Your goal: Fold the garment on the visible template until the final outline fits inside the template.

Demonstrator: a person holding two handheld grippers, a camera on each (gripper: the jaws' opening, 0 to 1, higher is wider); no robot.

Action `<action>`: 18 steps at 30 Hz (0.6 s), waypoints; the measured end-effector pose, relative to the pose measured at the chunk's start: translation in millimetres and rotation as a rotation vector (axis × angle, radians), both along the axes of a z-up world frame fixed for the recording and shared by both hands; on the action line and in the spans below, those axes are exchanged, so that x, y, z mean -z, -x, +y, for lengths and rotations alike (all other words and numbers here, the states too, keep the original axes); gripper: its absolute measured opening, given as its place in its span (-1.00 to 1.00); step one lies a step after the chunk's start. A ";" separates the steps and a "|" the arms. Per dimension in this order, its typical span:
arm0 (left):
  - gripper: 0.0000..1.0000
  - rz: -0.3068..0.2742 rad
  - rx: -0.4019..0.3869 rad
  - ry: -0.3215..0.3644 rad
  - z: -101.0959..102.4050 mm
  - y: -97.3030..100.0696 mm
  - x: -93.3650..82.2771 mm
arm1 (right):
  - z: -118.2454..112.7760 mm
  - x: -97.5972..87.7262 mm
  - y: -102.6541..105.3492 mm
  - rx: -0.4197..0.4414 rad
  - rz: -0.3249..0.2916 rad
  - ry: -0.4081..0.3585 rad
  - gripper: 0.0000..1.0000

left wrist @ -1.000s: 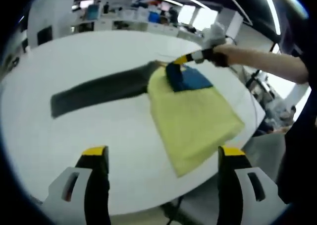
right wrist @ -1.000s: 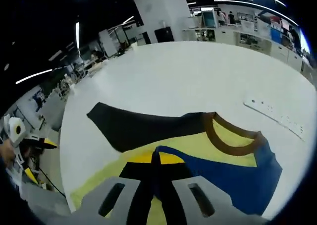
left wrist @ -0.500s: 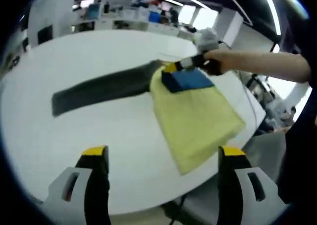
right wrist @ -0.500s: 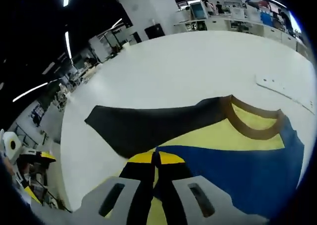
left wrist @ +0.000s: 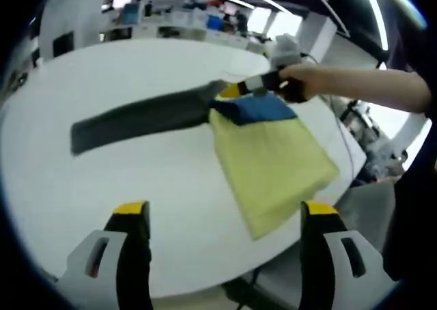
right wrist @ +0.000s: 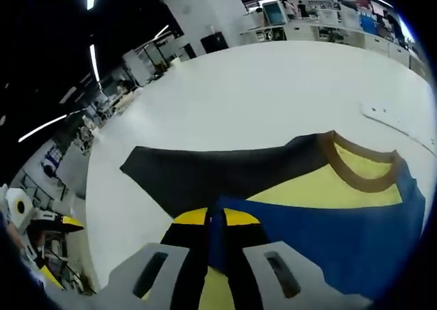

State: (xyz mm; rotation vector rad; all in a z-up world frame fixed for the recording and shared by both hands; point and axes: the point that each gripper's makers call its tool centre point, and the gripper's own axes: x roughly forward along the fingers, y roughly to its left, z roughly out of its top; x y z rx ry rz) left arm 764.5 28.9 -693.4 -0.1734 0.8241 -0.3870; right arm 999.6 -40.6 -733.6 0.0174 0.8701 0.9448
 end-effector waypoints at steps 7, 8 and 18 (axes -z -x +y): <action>0.74 0.000 -0.006 0.004 2.6 0.7 1.1 | 9.4 5.8 7.9 -0.027 0.009 0.001 -0.84; 0.74 -0.001 -0.007 0.004 2.8 0.8 0.6 | 9.7 6.6 9.7 -0.032 0.010 0.004 -0.83; 0.75 -0.022 0.008 0.000 -0.6 -5.1 -10.3 | -7.8 -8.4 37.2 -0.131 -0.058 0.031 -0.72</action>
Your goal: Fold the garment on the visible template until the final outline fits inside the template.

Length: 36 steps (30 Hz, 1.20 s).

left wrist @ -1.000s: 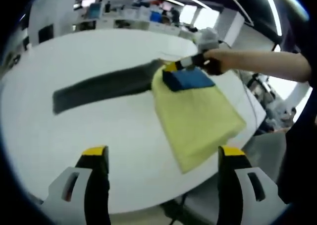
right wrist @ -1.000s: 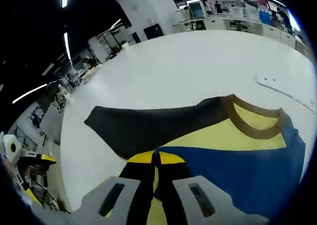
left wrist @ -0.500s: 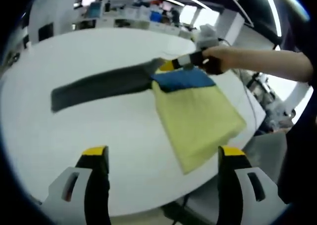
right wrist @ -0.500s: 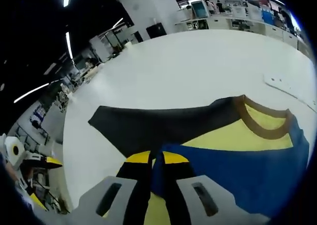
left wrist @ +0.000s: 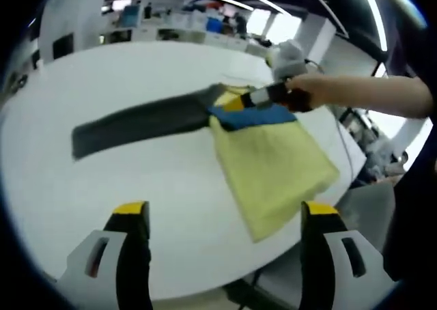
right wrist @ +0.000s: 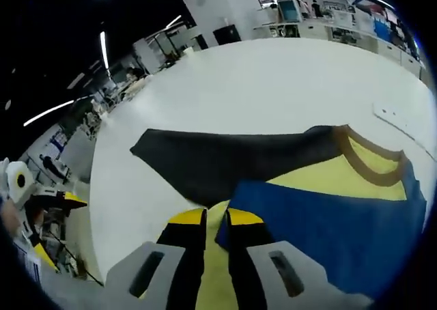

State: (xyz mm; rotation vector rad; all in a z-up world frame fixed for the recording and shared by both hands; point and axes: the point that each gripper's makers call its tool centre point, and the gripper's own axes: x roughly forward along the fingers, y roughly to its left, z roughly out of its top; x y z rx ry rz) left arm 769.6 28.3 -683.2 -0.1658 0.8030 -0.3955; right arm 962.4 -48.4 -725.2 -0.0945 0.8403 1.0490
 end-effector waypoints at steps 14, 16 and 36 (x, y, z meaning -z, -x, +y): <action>0.91 -0.049 0.074 -0.041 -19.3 -9.4 -32.0 | -79.6 -46.6 17.0 -0.023 -0.196 -0.049 0.16; 0.91 -0.047 0.088 -0.048 -23.2 -6.8 -34.9 | -95.6 -50.8 21.4 -0.002 -0.215 -0.052 0.33; 0.97 -0.081 0.140 -0.108 -40.4 8.3 -69.3 | -235.2 -109.6 78.9 0.146 -0.283 -0.125 0.99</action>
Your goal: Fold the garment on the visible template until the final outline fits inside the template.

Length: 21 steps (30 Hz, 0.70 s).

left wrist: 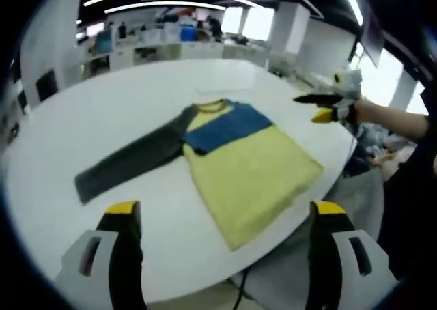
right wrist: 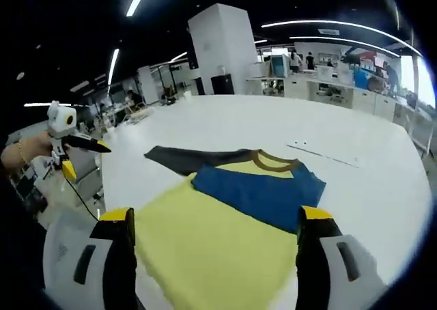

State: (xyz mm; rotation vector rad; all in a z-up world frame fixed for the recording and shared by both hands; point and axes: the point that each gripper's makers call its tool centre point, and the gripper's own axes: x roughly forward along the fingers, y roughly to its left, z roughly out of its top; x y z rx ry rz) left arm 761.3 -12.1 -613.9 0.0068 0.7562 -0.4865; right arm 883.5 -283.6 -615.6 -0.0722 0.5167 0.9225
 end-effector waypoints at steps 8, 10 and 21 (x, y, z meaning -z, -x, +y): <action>0.97 -0.010 0.004 -0.013 2.0 6.8 -10.5 | -55.2 -14.8 21.3 0.049 -0.028 -0.001 0.99; 0.97 -0.013 0.001 -0.013 3.1 8.6 -12.4 | -70.5 -17.5 26.0 0.074 -0.026 -0.008 0.99; 0.96 -0.009 -0.022 -0.004 7.6 18.0 -15.5 | -133.7 -25.2 50.4 0.192 -0.036 -0.014 0.99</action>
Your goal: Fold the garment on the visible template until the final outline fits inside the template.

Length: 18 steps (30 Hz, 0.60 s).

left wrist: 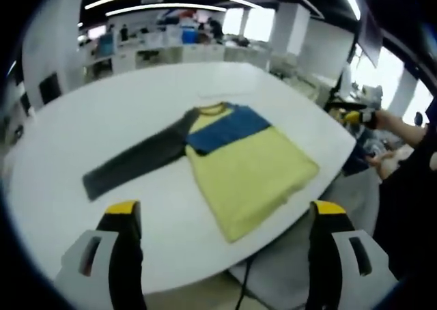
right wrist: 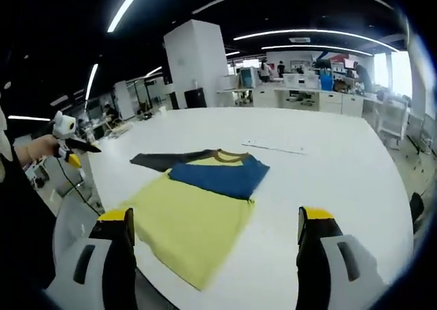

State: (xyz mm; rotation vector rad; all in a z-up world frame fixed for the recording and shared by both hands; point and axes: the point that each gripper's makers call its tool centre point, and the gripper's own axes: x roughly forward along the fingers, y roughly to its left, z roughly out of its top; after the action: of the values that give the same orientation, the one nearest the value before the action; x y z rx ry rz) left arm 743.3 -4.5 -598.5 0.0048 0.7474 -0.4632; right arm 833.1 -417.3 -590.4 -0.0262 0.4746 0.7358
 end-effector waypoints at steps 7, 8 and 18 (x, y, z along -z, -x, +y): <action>0.97 0.003 -0.011 0.003 3.6 0.6 -5.7 | -3.6 6.7 6.1 0.012 0.017 0.002 0.99; 0.96 0.005 -0.013 0.001 5.0 0.0 -5.8 | -1.8 7.5 5.8 0.012 0.022 -0.004 0.99; 0.96 0.012 -0.013 0.002 9.4 -7.2 -4.3 | 5.5 9.1 -0.3 0.003 0.027 0.000 0.99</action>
State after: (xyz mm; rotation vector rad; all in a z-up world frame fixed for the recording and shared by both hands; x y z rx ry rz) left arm 750.5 4.9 -594.1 -0.0043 0.7580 -0.4520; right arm 833.4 -411.8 -599.5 -0.0156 0.5006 0.7343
